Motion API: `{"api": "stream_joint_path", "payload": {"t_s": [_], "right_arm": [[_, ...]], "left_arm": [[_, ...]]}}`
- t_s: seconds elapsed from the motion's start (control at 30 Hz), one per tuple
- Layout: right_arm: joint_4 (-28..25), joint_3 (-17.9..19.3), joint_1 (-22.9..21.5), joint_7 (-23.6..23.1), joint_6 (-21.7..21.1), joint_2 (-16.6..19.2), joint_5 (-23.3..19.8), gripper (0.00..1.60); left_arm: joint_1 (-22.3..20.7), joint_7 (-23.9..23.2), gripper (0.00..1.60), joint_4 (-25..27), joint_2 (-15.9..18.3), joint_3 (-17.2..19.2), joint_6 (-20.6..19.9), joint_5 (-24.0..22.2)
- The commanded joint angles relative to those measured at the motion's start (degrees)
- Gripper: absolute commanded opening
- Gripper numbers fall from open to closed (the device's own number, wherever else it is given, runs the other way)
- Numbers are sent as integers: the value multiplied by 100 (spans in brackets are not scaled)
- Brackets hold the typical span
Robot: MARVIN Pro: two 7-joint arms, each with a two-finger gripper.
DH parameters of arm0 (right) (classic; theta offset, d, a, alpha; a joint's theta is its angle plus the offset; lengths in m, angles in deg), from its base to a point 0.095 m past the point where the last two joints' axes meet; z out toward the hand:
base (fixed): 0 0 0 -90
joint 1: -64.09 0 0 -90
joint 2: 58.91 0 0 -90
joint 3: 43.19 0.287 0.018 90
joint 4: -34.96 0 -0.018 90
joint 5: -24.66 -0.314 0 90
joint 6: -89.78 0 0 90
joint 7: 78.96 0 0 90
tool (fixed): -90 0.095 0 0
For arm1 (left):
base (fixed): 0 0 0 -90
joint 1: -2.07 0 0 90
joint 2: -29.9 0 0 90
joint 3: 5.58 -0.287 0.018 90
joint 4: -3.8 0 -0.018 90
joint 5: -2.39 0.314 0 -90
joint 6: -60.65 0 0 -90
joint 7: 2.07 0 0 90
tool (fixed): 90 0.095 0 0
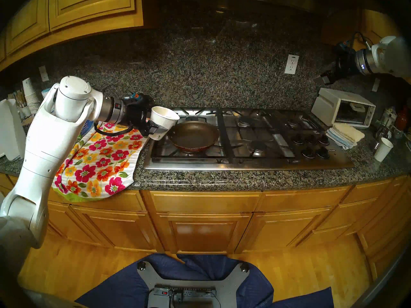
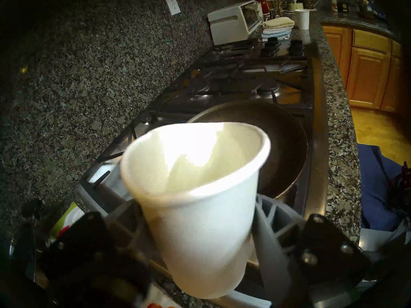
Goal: Pick up the water cup, pour water into the pot, turn on the stove
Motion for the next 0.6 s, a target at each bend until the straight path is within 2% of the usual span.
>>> {"api": "stream_joint_path", "payload": {"t_s": [0.0, 0.3, 0.57], "right_arm": [[149, 0, -181, 19, 10, -41, -29, 160], [152, 0, -182, 17, 9, -40, -30, 160], [152, 0, -182, 17, 9, -40, -30, 160]], "left_arm": [[-617, -257, 73, -16, -96, -94, 27, 103], [-900, -529, 73, 20, 98, -658, -45, 210], [-1012, -519, 72, 65, 246, -942, -99, 47]]}}
